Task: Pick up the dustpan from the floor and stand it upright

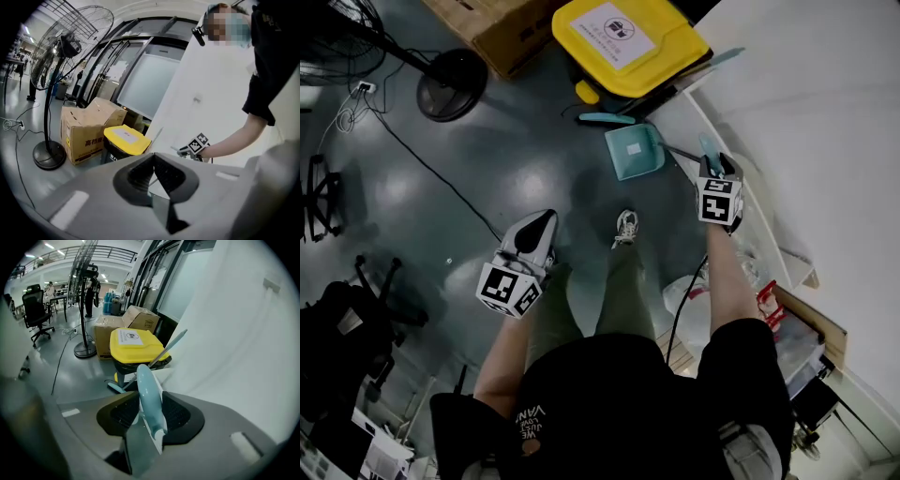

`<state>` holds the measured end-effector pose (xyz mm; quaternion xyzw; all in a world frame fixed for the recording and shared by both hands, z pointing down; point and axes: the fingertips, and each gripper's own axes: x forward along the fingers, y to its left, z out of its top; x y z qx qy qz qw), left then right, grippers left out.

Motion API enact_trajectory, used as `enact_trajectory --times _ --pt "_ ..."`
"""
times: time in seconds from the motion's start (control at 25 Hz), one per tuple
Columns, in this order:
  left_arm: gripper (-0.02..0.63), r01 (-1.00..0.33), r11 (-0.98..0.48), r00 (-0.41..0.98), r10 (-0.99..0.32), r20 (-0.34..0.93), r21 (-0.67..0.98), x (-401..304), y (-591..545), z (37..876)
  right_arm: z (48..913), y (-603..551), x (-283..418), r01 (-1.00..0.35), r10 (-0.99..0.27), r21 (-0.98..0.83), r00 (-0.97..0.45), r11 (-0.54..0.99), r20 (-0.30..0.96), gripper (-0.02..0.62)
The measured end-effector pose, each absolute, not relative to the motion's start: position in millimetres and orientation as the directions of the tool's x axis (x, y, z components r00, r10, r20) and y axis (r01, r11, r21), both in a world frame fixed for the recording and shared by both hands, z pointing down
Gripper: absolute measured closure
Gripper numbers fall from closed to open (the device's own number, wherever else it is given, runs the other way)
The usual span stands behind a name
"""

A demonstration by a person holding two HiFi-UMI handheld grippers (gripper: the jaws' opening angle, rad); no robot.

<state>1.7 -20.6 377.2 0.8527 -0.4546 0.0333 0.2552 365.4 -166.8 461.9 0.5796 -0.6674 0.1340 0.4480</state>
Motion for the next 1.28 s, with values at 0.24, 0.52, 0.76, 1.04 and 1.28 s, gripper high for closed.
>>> enact_trajectory --times 0.24,0.52,0.76,1.04,1.28 --pt "0.552 -0.792 -0.470 0.586 -0.763 0.271 0.390 -8 -15 362 466 -152 346 -0.896 -0.644 0.317 0.047 0.311 0.764 0.462" --pt "0.552 -0.790 -0.485 0.592 -0.762 0.262 0.375 -23 -8 349 451 -140 339 -0.924 -0.675 0.291 0.051 0.247 0.736 0.462" --pt "0.552 -0.775 -0.509 0.612 -0.753 0.241 0.376 -26 -6 337 416 -129 331 -0.949 -0.725 0.263 0.055 0.177 0.687 0.462" --pt "0.552 -0.744 -0.560 0.649 -0.736 0.193 0.363 -25 -3 310 368 -101 324 -0.988 -0.799 0.151 0.061 0.037 0.598 0.465" --pt "0.552 -0.717 -0.612 0.681 -0.716 0.151 0.333 -22 -5 283 323 -69 313 -0.994 -0.862 0.098 0.086 -0.042 0.499 0.587"
